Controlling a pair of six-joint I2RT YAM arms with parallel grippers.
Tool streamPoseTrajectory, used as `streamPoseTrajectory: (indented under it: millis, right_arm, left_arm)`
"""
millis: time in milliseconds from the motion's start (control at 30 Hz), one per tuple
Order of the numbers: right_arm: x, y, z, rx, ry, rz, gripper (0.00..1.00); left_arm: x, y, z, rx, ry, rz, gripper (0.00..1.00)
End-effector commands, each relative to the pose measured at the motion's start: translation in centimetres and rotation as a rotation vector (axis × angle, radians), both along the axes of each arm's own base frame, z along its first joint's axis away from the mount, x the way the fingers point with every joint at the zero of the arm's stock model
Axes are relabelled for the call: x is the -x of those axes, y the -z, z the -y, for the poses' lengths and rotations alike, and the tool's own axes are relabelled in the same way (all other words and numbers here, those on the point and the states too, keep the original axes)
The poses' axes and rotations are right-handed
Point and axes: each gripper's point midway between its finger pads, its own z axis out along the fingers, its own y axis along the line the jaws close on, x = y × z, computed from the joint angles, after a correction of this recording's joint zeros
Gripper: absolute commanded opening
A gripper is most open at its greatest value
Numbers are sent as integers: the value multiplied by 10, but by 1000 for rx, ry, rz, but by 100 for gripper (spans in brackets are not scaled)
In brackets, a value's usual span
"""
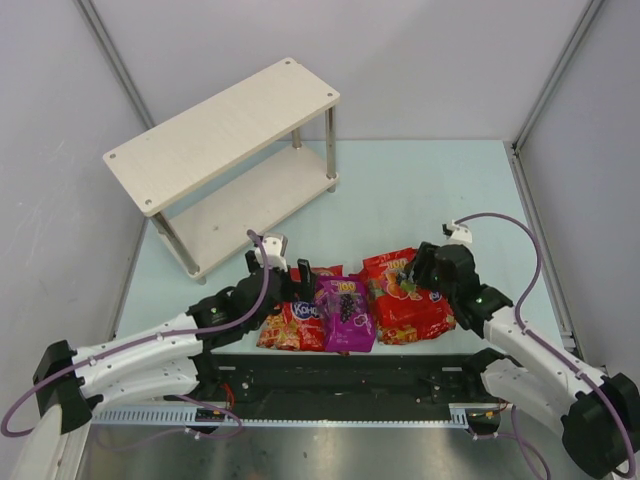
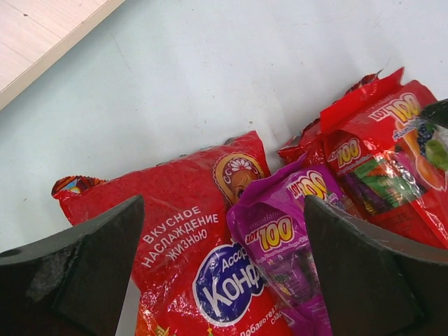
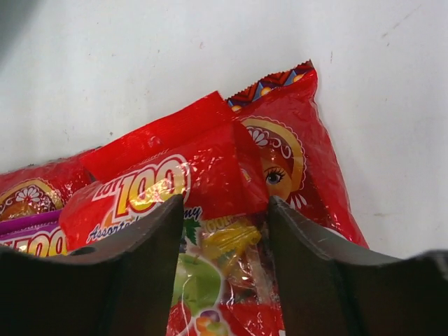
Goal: Place and organize the candy bags onto the shelf
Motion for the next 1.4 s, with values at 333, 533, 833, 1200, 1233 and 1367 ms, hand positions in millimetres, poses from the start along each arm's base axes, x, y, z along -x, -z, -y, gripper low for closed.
streamPoseTrajectory:
  millis: [333, 533, 833, 1200, 1233, 1367]
  right_arm:
    - [0, 10, -17, -99, -94, 6, 1]
    - [1, 13, -2, -117, -53, 8, 79]
    - [11, 14, -26, -244, -192, 33, 61]
    - [10, -26, -34, -273, -280, 183, 0]
    - [9, -33, -33, -263, -286, 204, 0]
    - [-5, -79, -30, -238, -281, 325, 0]
  left_arm:
    - [6, -13, 1, 77, 25, 25, 99]
    - [8, -9, -1, 84, 19, 19, 100]
    - [9, -4, 1, 89, 25, 5, 100]
    - [11, -3, -3, 104, 14, 2, 100]
    - [11, -3, -4, 105, 13, -1, 100]
    - [13, -1, -7, 106, 3, -7, 100]
